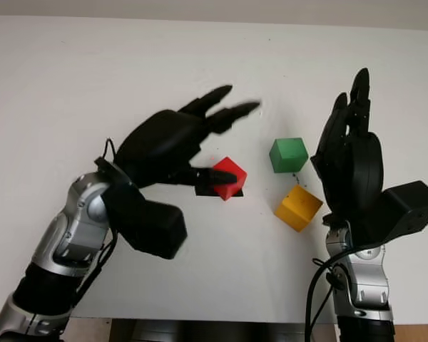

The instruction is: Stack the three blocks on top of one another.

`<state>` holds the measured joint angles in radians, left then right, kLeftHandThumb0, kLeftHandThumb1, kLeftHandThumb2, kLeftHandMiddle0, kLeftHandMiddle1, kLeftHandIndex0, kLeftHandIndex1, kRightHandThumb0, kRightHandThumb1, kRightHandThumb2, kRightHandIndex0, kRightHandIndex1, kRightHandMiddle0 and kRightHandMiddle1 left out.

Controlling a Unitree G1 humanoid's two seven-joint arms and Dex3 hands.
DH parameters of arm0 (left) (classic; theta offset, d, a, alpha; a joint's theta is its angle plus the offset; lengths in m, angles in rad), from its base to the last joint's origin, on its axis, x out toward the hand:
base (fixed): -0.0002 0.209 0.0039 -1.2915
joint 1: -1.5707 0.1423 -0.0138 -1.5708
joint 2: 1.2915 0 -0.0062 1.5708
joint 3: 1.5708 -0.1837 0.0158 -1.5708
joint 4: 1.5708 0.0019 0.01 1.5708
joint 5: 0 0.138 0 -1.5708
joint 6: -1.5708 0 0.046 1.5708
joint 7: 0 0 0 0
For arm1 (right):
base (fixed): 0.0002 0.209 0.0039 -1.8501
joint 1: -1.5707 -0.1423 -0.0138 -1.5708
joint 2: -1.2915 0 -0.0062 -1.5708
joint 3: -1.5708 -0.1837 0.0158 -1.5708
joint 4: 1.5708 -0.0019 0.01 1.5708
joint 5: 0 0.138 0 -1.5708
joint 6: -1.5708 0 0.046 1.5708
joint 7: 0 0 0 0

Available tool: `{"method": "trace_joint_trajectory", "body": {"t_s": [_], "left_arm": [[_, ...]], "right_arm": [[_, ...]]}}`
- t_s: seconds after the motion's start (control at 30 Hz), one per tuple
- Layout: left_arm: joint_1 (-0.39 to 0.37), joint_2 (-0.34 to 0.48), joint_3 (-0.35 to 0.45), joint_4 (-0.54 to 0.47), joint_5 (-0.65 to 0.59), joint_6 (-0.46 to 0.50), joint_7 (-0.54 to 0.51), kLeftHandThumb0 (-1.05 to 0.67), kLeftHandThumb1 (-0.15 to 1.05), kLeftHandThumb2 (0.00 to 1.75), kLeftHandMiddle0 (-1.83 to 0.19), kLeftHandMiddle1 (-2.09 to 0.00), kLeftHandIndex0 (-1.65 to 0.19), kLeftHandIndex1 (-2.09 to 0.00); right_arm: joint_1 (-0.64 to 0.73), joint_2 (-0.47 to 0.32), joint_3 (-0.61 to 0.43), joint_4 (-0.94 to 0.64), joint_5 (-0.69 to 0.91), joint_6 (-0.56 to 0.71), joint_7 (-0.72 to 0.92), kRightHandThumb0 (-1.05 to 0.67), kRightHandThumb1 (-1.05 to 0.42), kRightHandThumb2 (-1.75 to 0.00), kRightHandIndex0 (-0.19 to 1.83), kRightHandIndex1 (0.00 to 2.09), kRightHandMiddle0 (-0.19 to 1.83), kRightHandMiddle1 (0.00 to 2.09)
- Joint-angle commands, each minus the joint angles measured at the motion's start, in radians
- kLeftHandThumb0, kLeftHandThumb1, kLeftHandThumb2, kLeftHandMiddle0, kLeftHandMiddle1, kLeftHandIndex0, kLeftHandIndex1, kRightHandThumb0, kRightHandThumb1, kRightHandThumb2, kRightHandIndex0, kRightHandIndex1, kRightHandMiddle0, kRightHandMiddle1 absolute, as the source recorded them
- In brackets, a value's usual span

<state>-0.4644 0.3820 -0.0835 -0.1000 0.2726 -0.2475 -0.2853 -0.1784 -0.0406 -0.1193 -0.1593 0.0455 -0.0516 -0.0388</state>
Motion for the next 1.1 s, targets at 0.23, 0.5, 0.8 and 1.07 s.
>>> {"method": "trace_joint_trajectory", "body": {"t_s": [0.23,0.5,0.8,1.07], "left_arm": [[-0.091,-0.084,0.144,0.294,-0.293,-0.032,0.029,-0.73,1.05,0.63,0.15,-0.04,0.15,-0.01],[-0.168,-0.133,0.245,0.606,-0.408,-0.022,0.083,-0.73,1.05,0.64,0.15,-0.05,0.14,-0.04],[-0.133,-0.158,0.291,0.688,-0.453,-0.058,0.092,-0.69,1.05,0.68,0.18,-0.05,0.17,-0.04],[-0.103,-0.173,0.294,0.644,-0.469,-0.044,0.091,-0.71,1.05,0.72,0.16,-0.06,0.15,-0.05]], "right_arm": [[-0.002,-0.027,-0.019,-0.037,-0.006,0.018,0.003,-0.75,-1.05,-0.66,-0.19,0.00,-0.19,0.00],[-0.021,-0.120,-0.062,-0.093,0.008,0.062,0.059,-0.71,-1.05,-0.64,-0.19,0.00,-0.19,0.00],[-0.053,-0.363,-0.159,-0.170,0.001,0.150,0.205,-0.72,-1.05,-0.32,-0.09,0.07,-0.10,0.06],[-0.008,-0.600,-0.254,-0.297,-0.001,0.277,0.385,-0.65,-0.90,-0.03,0.03,0.11,0.05,0.14]]}}
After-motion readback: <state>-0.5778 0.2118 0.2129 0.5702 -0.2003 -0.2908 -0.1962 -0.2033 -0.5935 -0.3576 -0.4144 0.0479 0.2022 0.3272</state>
